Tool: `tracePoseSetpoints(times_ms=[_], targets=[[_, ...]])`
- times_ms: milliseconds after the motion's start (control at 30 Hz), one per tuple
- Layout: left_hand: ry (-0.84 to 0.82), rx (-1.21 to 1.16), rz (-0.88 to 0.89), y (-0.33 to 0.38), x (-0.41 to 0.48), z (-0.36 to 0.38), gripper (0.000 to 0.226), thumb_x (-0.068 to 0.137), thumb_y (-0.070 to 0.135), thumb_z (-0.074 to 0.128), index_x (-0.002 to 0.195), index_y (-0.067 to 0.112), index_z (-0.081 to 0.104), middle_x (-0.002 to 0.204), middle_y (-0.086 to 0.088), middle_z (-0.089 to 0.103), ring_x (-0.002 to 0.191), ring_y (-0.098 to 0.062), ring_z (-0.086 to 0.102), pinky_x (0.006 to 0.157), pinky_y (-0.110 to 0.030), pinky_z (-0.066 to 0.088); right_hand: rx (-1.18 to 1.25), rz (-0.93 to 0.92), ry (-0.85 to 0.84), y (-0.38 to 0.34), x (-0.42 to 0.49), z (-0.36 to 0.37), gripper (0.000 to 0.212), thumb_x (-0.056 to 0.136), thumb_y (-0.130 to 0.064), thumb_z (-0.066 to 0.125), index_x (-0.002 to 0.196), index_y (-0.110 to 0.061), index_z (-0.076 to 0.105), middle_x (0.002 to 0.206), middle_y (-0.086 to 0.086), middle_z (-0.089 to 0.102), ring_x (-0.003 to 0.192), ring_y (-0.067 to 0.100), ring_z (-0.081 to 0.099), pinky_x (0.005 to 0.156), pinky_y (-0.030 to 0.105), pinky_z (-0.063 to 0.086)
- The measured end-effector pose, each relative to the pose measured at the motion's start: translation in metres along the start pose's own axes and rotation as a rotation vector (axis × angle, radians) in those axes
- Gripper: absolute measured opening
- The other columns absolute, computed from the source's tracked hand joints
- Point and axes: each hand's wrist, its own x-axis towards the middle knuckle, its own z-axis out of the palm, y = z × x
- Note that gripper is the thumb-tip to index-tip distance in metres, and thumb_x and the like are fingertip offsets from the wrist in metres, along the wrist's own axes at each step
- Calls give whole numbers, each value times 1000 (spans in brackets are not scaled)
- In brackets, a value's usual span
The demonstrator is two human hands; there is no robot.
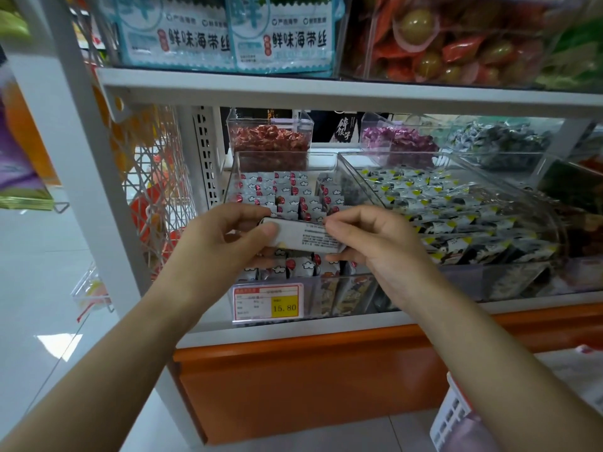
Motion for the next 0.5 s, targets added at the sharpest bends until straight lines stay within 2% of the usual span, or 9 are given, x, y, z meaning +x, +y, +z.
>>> tracePoseSetpoints(times_ms=[167,300,367,433,500], targets=[[-24,10,11,2,0,-2,20,81,16,66,100,19,63,92,-1,68,75,-10,71,61,-11,52,-98,-56,83,0,3,4,15,84,-13,67,69,-13,69,75,9,67,70,19,66,59,29,57],[-30,102,-1,1,2,-3,14,79,23,69,91,19,63,85,-4,68,68,-12,70,61,-19,56,-324,-188,134,2,4,7,21,86,-21,64,72,-6,66,71,19,61,62,18,56,60,25,49],[-19,132,-14,0,2,-5,17,80,30,67,84,15,63,82,-4,68,67,-12,69,59,-23,57,-370,-232,97,1,2,9,20,87,-20,64,74,-5,67,67,15,60,58,11,54,57,18,45],[-15,159,-21,1,3,-7,23,79,34,67,77,12,62,77,-5,68,65,-11,68,55,-20,55,-377,-245,73,-1,1,10,17,87,-19,64,74,-8,68,61,4,59,56,4,53,56,13,43],[-20,189,-8,4,4,-11,28,75,37,67,68,10,63,68,-6,66,58,-9,66,53,-18,53,-366,-242,54,-1,1,10,13,86,-18,64,74,-13,68,66,1,63,60,2,57,60,13,46]])
